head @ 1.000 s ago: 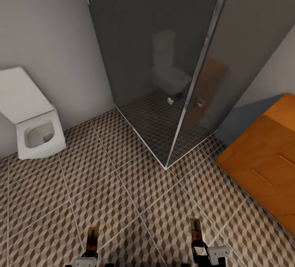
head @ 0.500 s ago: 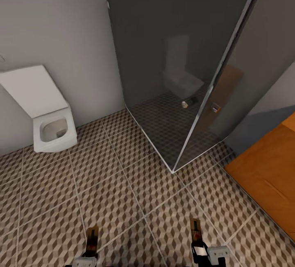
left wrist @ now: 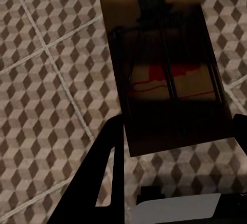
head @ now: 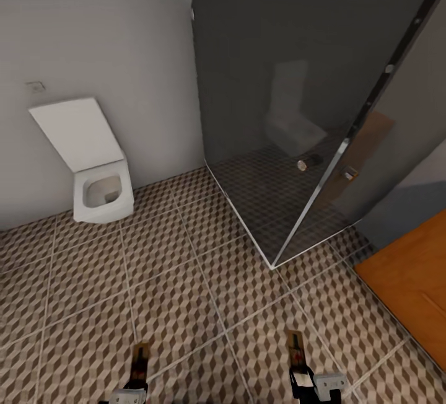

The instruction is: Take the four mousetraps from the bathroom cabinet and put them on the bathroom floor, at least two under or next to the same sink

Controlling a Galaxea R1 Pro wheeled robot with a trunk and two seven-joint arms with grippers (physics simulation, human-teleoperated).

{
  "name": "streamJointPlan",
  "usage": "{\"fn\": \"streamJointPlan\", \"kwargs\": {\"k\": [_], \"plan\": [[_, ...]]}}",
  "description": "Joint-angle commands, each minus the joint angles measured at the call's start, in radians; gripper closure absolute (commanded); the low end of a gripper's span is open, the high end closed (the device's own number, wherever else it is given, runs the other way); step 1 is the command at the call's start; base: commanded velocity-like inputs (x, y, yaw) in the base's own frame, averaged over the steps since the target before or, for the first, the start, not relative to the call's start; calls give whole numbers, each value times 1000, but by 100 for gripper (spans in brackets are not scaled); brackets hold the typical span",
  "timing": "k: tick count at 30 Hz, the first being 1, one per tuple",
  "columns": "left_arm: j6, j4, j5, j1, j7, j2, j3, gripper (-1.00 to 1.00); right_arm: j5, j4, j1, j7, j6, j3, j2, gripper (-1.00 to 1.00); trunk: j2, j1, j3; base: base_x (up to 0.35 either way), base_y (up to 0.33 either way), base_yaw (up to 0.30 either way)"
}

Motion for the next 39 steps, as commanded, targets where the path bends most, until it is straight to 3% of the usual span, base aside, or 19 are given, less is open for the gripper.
{"fn": "streamJointPlan", "kwargs": {"k": [1,39], "plan": [[-5,4,-1,-2,9,-1,-9,100,-11,0,0,0,-3,8,-1,100,-2,1,0,0,0,193],[-5,4,-1,-2,9,-1,-9,100,-11,8,0,0,-3,8,1,100,-2,1,48,0,0,193]]}}
